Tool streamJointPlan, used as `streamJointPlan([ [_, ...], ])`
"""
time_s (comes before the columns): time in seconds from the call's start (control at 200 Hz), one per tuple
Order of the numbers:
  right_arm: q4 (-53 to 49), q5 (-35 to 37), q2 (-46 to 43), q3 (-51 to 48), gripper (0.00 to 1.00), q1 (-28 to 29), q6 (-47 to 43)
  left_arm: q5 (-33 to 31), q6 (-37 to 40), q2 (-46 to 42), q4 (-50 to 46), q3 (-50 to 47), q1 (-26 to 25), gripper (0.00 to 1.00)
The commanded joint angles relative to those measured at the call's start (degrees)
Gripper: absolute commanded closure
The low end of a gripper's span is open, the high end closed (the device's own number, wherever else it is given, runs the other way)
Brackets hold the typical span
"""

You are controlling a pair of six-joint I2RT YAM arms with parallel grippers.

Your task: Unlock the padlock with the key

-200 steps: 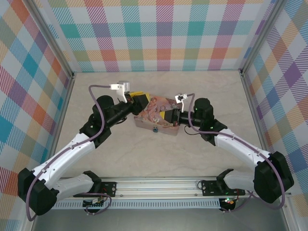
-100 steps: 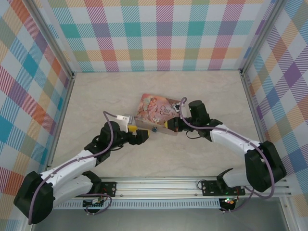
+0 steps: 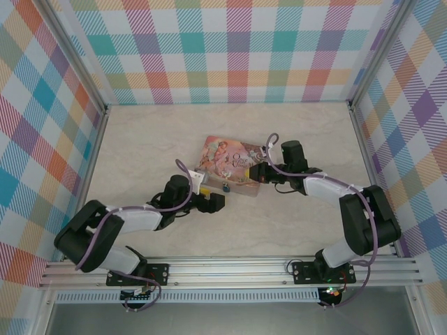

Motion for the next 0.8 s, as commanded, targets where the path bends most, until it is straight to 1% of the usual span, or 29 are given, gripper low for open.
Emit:
streamJointPlan([
  [0.0,4.3,-2.97,1.51,1.45,0.97,-0.49,-0.38,0.19,1.36,3.85,8.74,2.56,0.18,0.03],
  [0.22,4.25,-0.59,3.15,1.05,0.97,-0.84,-1.22,-1.19,-0.43,11.42,14.8,3.48,0.27,0.03],
  [0.445,1.84,1.54,3.57,0.78,0.96,-0.84,-1.92,-3.01,-1.01,15.96,18.88,4.07,0.21,0.03],
  [0.525,1.45,1.55,3.57,0.54,0.96,-0.84,-2.06,-1.63,-1.43,17.71,20.19,4.83,0.23,0.04],
  [0.66,1.78,1.53,3.39,-0.06,0.96,-0.84,-2.17,2.57,-2.85,21.11,20.23,7.46,0.19,0.11],
  [0.795,1.71,1.61,3.11,-0.24,0.96,-0.84,-2.27,3.79,-5.05,23.93,23.38,8.41,0.23,0.14],
])
